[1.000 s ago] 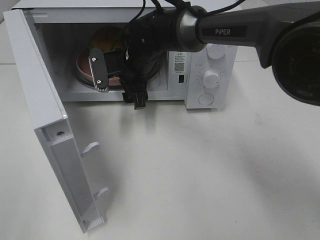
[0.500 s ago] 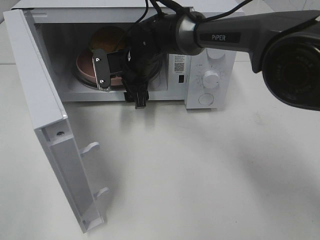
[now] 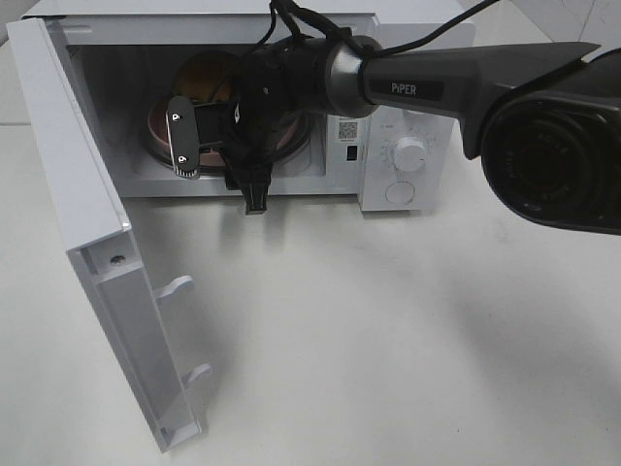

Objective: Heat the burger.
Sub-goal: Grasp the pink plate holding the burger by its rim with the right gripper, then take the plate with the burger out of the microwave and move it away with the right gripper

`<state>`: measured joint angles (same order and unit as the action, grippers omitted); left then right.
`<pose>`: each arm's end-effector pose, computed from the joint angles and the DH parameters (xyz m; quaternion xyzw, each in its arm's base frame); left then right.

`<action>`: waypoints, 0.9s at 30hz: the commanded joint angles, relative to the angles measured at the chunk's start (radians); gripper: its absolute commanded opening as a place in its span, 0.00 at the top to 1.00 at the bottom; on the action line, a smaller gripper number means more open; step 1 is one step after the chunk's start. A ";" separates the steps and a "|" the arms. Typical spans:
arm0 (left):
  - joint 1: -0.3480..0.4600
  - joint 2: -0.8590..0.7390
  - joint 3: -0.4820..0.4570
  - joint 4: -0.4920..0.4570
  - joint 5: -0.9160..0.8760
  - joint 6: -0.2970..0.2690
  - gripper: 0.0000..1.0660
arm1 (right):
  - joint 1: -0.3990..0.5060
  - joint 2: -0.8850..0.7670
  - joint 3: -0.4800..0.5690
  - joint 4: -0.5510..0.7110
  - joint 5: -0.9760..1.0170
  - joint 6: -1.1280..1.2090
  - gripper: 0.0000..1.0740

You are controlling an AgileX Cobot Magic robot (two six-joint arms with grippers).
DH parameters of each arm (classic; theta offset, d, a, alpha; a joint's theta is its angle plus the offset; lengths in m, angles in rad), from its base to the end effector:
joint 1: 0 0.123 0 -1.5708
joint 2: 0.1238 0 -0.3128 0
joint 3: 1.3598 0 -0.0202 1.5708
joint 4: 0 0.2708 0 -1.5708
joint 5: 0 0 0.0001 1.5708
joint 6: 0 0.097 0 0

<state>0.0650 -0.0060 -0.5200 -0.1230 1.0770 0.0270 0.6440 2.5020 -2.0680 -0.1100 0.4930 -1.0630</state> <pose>-0.0137 -0.0114 0.2892 -0.0125 0.8490 -0.0372 0.5269 0.4816 0.3553 0.1322 -0.7264 0.5859 -0.1149 0.3404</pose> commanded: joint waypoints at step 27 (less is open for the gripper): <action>0.004 -0.016 0.003 -0.004 -0.005 0.001 0.06 | 0.024 -0.068 -0.006 0.019 0.132 0.007 1.00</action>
<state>0.0650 -0.0060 -0.5200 -0.1230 1.0770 0.0270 0.6600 2.4570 -2.0760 -0.0950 0.6150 -1.0650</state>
